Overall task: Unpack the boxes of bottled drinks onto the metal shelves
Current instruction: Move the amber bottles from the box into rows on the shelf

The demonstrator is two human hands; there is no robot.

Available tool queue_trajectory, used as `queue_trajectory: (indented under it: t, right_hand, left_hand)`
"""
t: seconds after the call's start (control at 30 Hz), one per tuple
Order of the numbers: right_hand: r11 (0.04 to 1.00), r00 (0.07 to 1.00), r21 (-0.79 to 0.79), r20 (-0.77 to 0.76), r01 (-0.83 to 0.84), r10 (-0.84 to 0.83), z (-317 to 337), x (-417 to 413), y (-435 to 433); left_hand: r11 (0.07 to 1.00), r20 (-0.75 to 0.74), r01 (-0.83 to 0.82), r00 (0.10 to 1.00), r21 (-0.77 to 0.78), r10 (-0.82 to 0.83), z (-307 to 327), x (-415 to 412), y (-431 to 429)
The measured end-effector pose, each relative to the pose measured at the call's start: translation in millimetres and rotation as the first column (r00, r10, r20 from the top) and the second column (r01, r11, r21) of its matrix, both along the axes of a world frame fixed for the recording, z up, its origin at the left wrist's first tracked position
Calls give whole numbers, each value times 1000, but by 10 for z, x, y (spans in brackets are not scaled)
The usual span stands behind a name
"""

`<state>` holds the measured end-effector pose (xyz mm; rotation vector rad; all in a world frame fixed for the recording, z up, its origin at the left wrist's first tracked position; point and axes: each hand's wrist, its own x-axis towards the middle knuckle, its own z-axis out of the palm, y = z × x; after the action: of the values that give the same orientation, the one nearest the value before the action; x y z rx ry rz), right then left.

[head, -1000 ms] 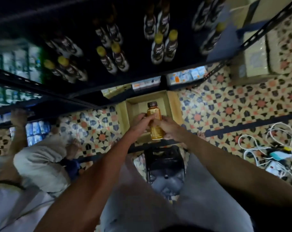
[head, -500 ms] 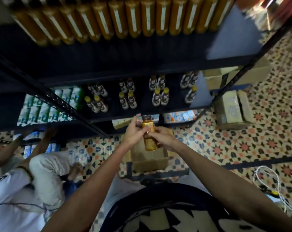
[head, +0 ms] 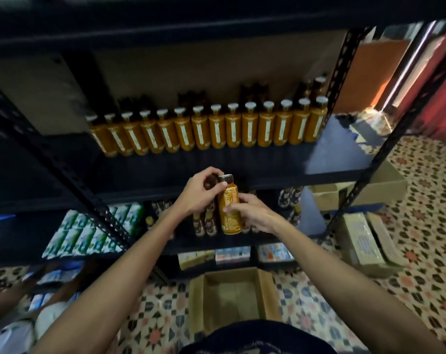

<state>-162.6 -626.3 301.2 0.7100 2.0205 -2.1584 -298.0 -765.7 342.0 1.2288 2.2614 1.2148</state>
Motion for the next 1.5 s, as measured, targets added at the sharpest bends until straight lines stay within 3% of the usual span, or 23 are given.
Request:
queue_trajectory:
  t: [0.37, 0.5, 0.83, 1.13, 1.3, 1.43, 1.5]
  right_hand:
    - [968, 969, 233, -247, 88, -28, 702, -511, 450]
    - [924, 955, 329, -280, 194, -100, 669, -775, 624]
    - [846, 940, 431, -265, 313, -213, 405, -1079, 821]
    - [873, 972, 479, -232, 91, 26, 897, -1028, 1084]
    - [626, 991, 780, -74, -12, 111, 1068, -1098, 1177]
    - [662, 977, 728, 46, -176, 210, 1167, -1136, 1275]
    - [653, 982, 742, 40, -155, 187, 1182, -1113, 1301]
  left_hand:
    - [991, -212, -21, 976, 132, 49, 862, -344, 512]
    - [996, -304, -73, 949, 60, 88, 935, -475, 772]
    - [986, -309, -114, 948, -117, 73, 841, -637, 1078]
    - [981, -354, -106, 934, -165, 41, 894, -768, 1151]
    - [976, -399, -89, 917, -199, 3, 939, -753, 1196]
    - [975, -372, -105, 928, -196, 25, 894, -729, 1225]
    - [982, -341, -96, 939, -163, 36, 857, -746, 1217]
